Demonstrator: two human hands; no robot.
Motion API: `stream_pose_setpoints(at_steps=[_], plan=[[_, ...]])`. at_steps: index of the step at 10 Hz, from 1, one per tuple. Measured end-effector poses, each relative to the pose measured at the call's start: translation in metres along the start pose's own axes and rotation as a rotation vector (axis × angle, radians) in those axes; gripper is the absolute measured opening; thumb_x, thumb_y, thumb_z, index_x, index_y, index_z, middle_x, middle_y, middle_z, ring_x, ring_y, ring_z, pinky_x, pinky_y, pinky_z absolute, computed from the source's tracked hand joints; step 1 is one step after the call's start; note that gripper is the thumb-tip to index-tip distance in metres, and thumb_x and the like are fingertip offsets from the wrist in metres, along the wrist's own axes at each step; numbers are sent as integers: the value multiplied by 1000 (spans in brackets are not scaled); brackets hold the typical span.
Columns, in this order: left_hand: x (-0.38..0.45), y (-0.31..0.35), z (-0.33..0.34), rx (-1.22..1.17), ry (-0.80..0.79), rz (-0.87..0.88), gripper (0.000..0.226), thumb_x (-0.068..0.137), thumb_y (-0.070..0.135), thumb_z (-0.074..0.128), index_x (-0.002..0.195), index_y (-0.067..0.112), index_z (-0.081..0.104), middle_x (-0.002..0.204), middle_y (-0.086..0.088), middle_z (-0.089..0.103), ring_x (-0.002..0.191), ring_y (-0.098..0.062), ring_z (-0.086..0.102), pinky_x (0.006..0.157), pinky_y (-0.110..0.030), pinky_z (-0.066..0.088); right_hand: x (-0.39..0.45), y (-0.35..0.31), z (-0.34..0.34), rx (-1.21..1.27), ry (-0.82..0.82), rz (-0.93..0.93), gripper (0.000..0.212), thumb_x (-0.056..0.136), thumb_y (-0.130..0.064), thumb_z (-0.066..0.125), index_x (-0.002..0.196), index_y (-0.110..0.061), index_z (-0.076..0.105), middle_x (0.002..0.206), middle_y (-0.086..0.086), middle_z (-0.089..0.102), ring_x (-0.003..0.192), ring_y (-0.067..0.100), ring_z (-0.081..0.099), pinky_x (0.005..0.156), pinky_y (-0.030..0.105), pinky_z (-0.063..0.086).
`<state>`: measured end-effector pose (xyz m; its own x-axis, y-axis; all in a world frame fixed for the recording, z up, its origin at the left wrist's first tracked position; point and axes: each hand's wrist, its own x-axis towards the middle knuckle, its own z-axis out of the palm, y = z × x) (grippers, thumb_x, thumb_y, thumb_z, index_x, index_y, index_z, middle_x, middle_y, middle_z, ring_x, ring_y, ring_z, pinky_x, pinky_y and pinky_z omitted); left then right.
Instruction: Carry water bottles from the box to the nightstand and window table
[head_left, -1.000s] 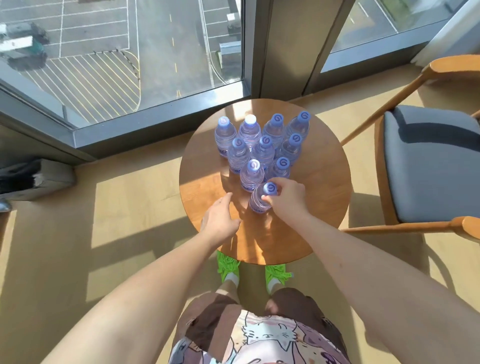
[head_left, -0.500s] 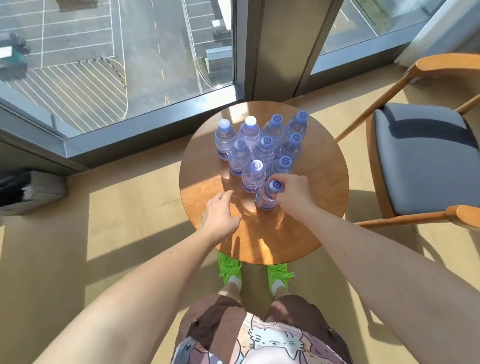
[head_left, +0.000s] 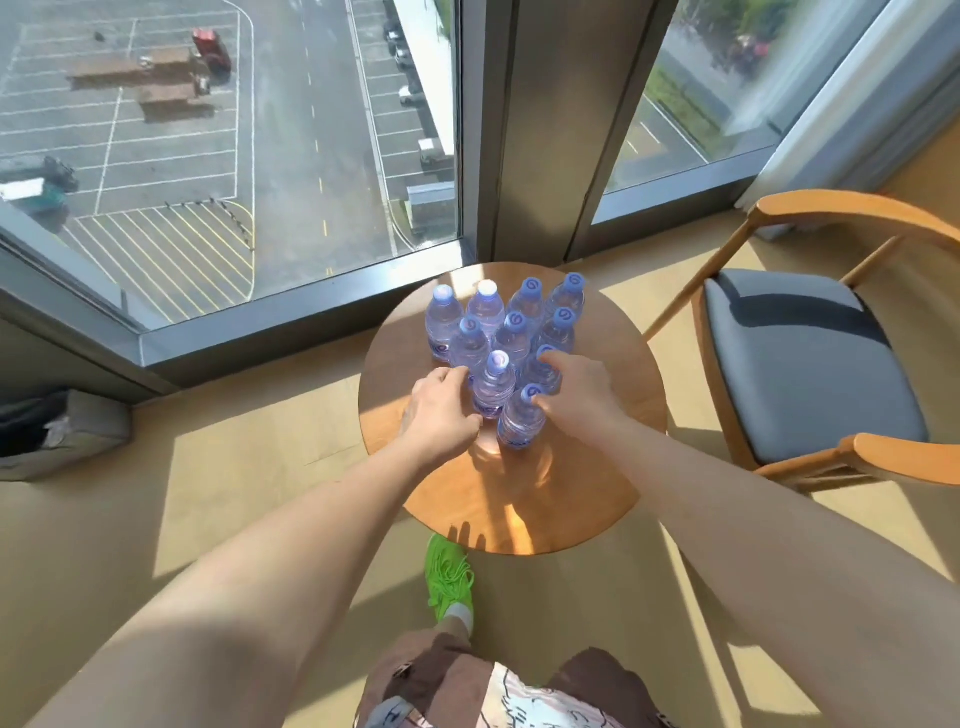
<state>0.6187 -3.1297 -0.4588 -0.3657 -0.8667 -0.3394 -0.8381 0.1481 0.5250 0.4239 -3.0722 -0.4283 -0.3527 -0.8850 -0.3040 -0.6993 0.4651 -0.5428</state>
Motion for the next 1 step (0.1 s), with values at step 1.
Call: stream_pose_setpoints(at_steps=[1], plan=[[-17,29,-19,33,102,72,71,84,29,69,151,20,47,149,-6,51,138,-30,45,111,-41,41,-25,-7,-26,25,4,-72,44,89,-21,74,130,-10,63,124,10,67,116,30,61,93,38,49]])
